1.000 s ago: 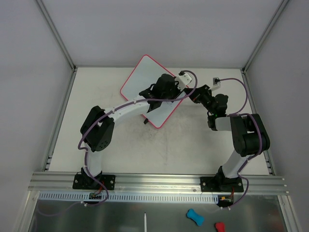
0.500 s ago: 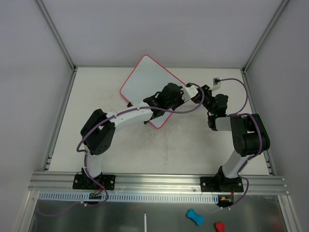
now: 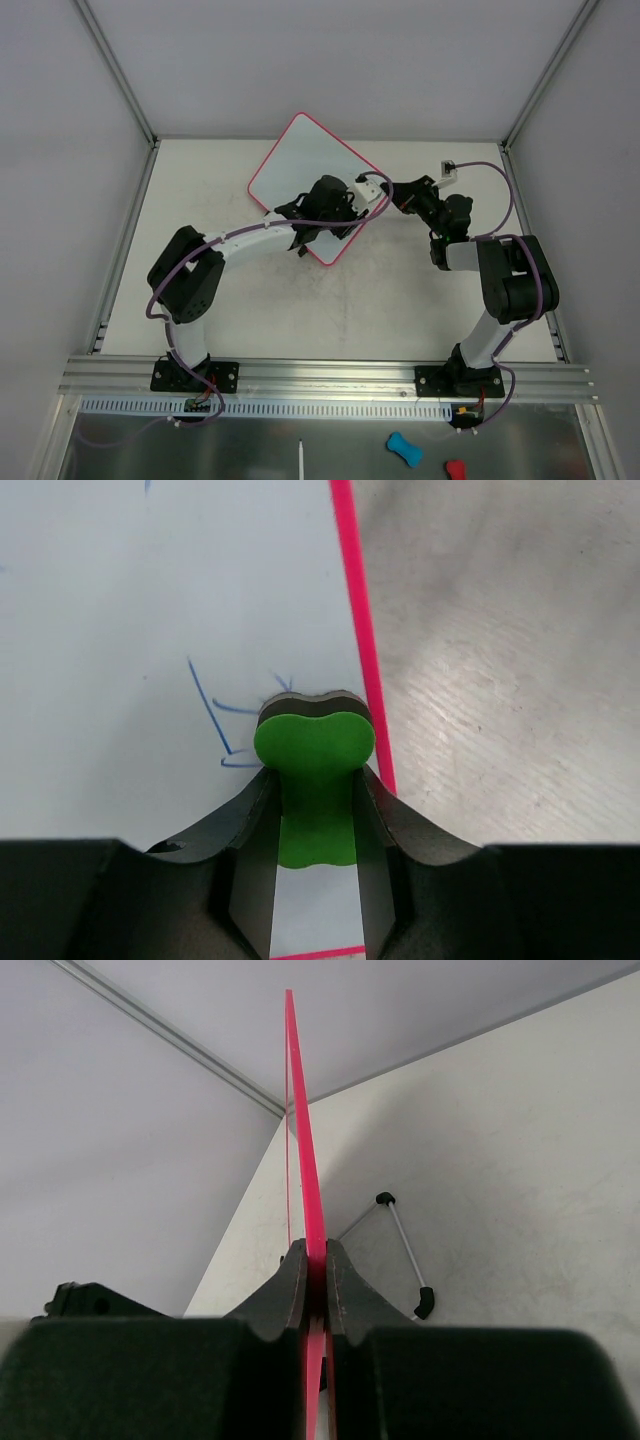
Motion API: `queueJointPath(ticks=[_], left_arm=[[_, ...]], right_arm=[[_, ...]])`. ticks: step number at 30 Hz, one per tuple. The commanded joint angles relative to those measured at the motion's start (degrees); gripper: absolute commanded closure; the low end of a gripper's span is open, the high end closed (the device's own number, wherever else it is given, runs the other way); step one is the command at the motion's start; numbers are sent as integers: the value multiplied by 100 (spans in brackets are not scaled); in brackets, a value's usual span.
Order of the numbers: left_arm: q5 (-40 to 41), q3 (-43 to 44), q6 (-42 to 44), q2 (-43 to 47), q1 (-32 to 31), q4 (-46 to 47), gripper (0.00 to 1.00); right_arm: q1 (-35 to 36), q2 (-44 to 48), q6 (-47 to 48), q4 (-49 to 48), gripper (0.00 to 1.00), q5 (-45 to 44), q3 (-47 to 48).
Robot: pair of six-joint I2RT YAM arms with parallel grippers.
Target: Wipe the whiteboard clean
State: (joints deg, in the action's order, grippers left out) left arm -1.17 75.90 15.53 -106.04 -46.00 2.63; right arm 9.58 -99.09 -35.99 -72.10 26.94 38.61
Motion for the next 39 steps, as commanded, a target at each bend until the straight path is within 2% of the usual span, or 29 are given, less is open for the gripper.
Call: queueJointPath(ticks=[1,6,15,19,35,39], left_arm=[[-559,-497,-498,-339,363,-966,100],[-402,-488,-568,-356,486,-1125,100],[389,-515,-542,-242,662,-1239,100],[328,-436,-533,-163,671,-1221,100],[-287,1347,3,-733,530,-1599,100],[-419,2314,64,-1102,522,-2029,100]], right_arm=[[228,100,30,-630,100,611,94],[228,109,22,-657,100,620,94],[228,91,22,-665,100,620,94],[228,83,4,-665,100,628,112],[228,65,13,-657,100,620,129],[228,74,13,-657,100,620,129]])
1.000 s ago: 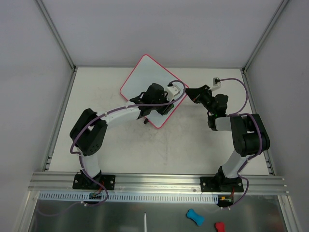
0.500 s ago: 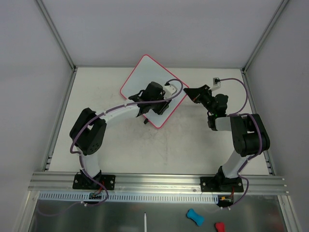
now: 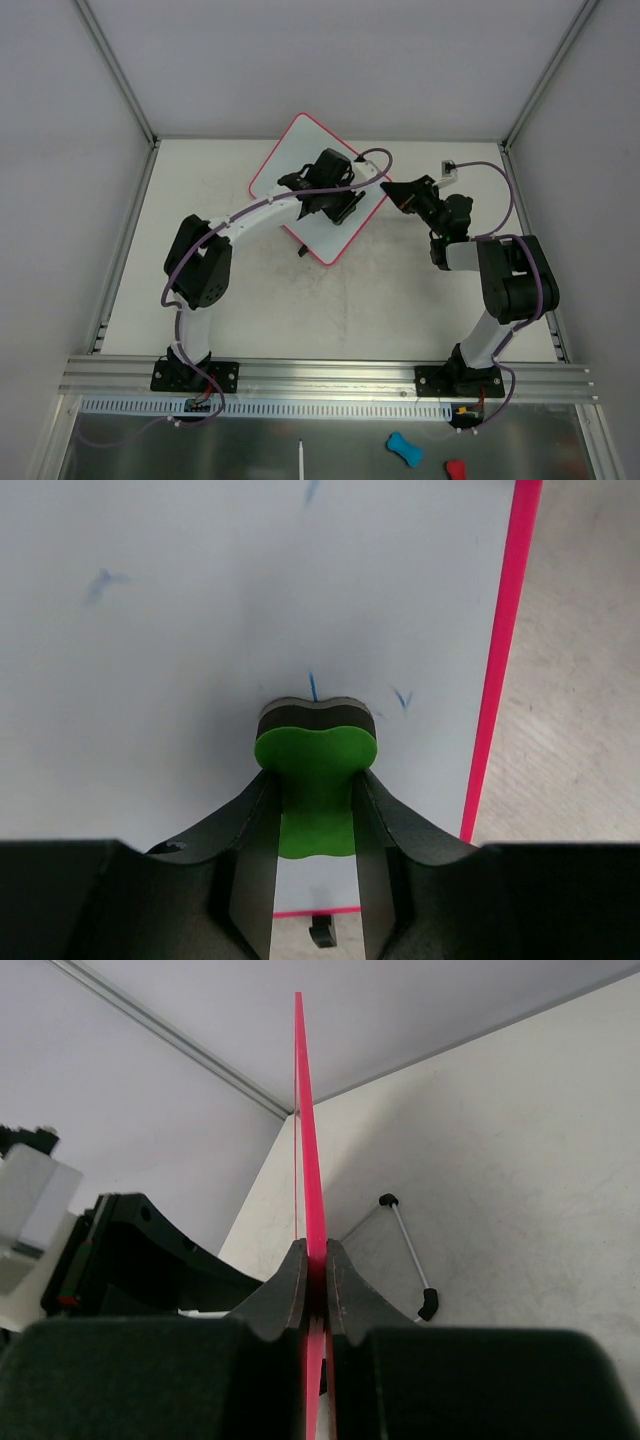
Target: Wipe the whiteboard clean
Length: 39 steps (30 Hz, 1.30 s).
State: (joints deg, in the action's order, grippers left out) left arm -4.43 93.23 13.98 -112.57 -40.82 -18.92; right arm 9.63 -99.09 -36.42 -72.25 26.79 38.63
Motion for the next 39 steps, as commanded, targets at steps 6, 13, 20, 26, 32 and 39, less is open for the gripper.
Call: queueJointPath(ticks=[6,13,20,26,32,39], left_arm=[[-208,1608,334,-976,4,-200,100],[-436,2278,377,-1372,4,-367,100],[80,2586,886,-1478,-198,-464,100],[513,2657,1116,-1487,-401,-490,100],[592,2569,1213,-1372,-480,-508,100],[1286,2876,906,-1645,-357,-543,100]], right_arm=[[224,74,57,-641,100,626,127],[224,83,65,-641,100,626,118],[224,91,74,-641,100,617,101],[224,100,74,-641,100,626,109],[224,100,65,-641,100,617,101],[215,118,74,-641,100,617,83]])
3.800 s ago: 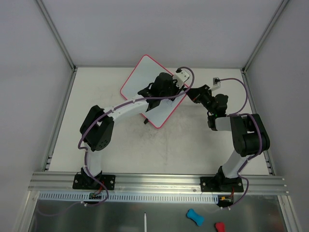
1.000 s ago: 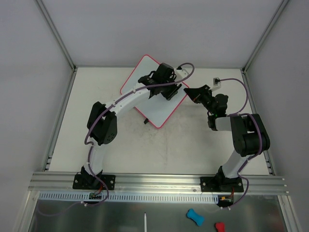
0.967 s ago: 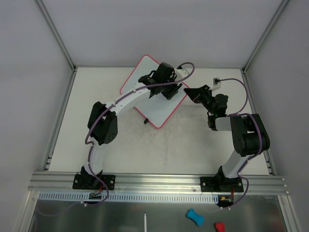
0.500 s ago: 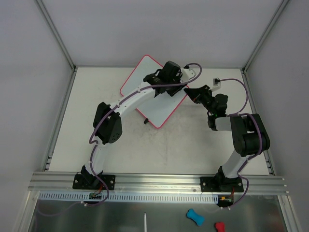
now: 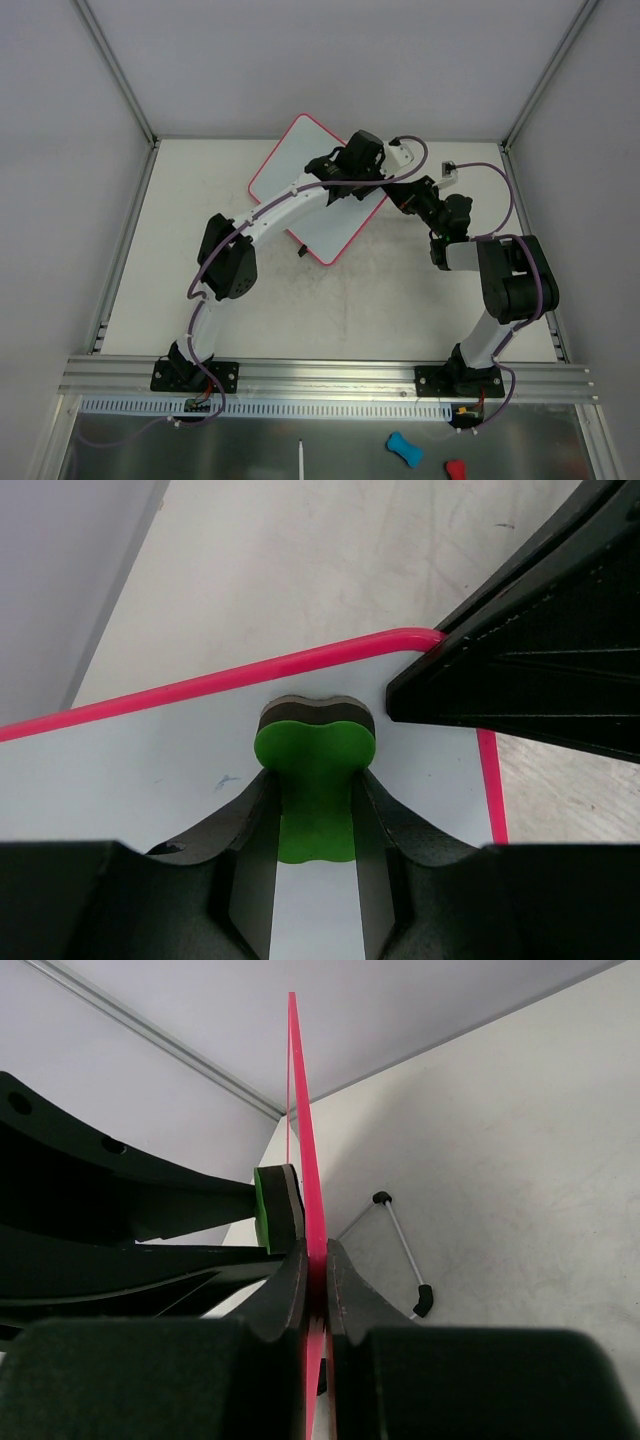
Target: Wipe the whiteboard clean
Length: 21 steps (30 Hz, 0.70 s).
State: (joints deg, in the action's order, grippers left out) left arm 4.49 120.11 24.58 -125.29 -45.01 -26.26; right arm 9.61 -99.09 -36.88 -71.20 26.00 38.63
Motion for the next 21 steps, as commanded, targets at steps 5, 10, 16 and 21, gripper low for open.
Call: queueJointPath(ticks=[5,10,16,21], left_arm=[[421,223,-786,-434,379,121,100],[316,39,-1323,-356,826,51,100],[131,-471,-2017,-294,1275,60,100],[-431,-630,-2632,-390,1662,77,100]], right_arm=[[226,118,129,-746,100,696,83],[226,118,129,-755,100,687,74],[217,100,129,-746,100,687,83],[226,109,120,-746,100,687,74]])
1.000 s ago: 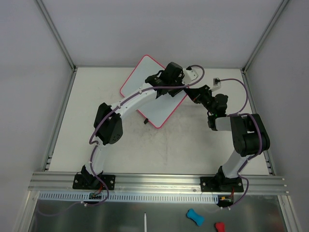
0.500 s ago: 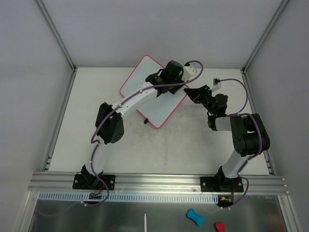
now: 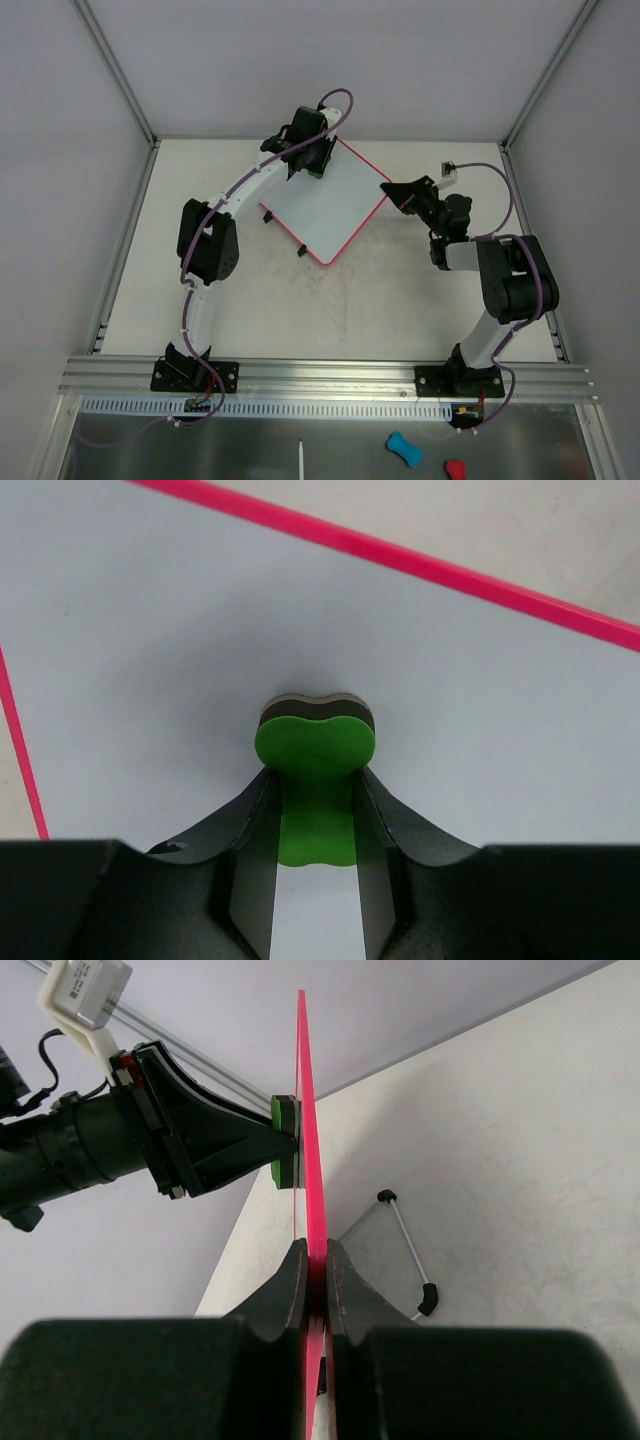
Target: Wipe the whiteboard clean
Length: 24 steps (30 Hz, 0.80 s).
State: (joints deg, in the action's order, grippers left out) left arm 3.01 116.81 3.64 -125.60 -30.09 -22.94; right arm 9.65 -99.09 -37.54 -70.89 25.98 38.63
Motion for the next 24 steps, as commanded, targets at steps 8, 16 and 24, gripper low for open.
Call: queueJointPath(ticks=[8,16,24], left_arm=[[-968,-1771,-417,561,3,1023,100],[-547,-3156,84,1521,-928,2267,100],[-354,-3262,313,1592,-1666,2487,100]], right_arm=[[221,91,186,-777,100,698,101],[221,83,177,-777,100,698,109],[213,83,177,-786,100,698,109]])
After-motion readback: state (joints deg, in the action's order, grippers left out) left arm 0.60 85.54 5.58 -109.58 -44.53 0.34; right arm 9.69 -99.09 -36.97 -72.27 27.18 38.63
